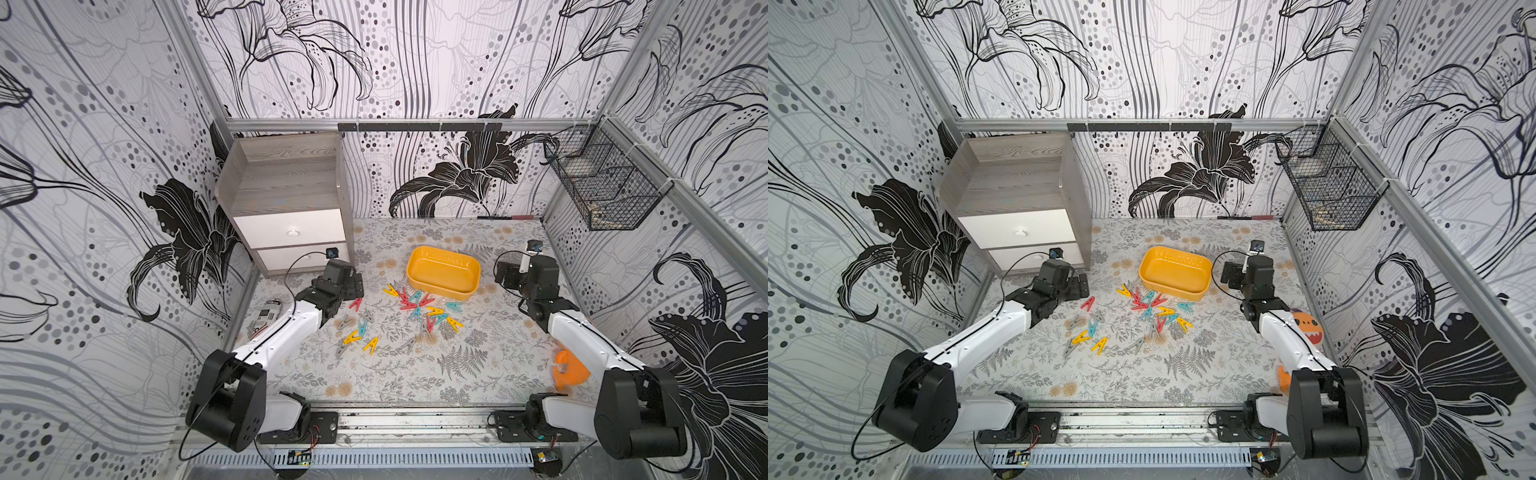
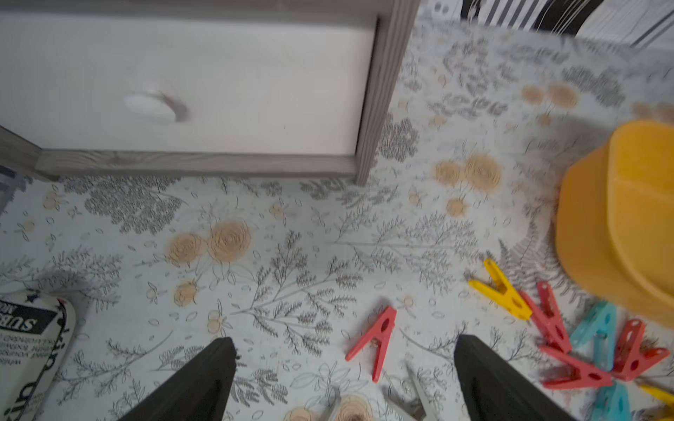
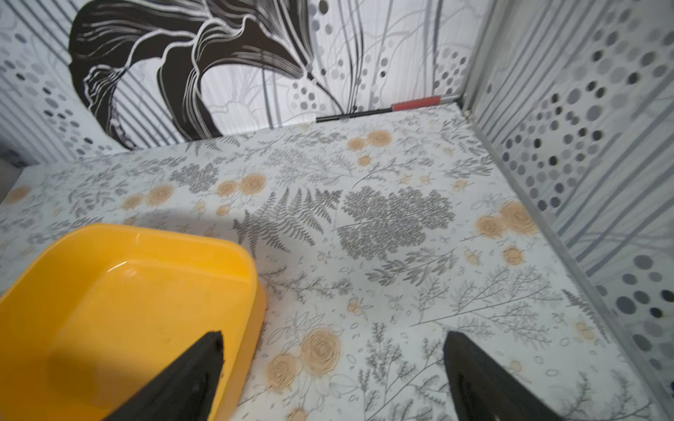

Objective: Put the clothespins into the storage box
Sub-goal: Pick up the clothespin from the center of the board.

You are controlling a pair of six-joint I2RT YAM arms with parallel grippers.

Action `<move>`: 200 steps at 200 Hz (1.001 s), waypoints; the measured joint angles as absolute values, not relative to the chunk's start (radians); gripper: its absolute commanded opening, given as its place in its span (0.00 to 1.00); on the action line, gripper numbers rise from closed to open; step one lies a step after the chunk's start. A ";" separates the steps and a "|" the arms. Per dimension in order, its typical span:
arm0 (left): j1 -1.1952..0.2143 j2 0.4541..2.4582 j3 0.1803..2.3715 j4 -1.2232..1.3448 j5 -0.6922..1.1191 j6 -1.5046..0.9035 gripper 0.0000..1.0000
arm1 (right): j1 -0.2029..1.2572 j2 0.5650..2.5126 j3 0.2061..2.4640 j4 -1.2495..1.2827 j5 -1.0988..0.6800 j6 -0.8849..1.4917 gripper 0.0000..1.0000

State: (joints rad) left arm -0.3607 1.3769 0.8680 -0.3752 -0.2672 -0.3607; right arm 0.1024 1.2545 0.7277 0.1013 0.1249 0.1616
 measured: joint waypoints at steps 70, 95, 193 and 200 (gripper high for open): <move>-0.359 1.534 0.925 -0.557 -0.273 -0.384 0.75 | 0.236 1.290 0.758 -0.072 0.131 0.202 0.89; -0.359 1.558 0.937 -0.562 -0.262 -0.374 0.68 | 0.236 1.290 0.758 -0.085 0.131 0.206 0.88; -0.359 1.715 0.999 -0.555 -0.223 -0.339 0.53 | 0.236 1.324 0.758 -0.086 0.130 0.225 0.85; -0.359 1.732 1.011 -0.552 -0.219 -0.336 0.53 | 0.236 1.327 0.758 -0.087 0.130 0.225 0.85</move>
State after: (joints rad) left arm -0.3592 1.7317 1.0111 -0.5522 -0.2192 -0.3359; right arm 0.2356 1.3273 0.7578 -0.0868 0.1303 0.2249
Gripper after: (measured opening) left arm 0.535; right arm 0.856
